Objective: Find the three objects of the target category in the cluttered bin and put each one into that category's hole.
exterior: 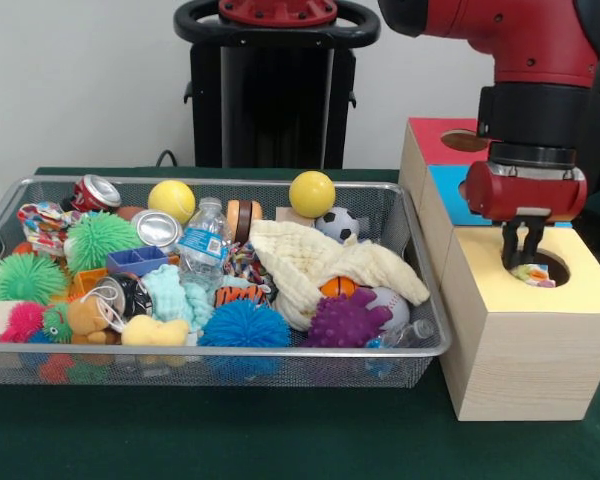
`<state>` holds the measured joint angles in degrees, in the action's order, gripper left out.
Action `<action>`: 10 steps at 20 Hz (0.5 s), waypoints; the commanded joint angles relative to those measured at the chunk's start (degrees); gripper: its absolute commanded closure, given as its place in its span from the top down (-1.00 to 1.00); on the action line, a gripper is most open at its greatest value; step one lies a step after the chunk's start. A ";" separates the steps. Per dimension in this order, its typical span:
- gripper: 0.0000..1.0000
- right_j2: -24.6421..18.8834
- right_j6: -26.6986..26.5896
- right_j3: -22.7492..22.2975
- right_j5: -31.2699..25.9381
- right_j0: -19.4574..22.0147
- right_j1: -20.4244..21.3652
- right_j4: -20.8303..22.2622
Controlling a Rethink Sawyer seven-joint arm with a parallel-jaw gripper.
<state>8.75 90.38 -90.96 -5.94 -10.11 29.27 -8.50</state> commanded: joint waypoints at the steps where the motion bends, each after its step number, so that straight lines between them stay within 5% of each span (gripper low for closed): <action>1: -1.00 -4.92 9.29 -5.44 -8.88 1.61 3.05 -0.74; 10: -1.00 -6.79 10.24 -5.46 -13.58 1.86 5.69 -2.55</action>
<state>7.75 90.38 -91.10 -10.97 -10.01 32.85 -8.96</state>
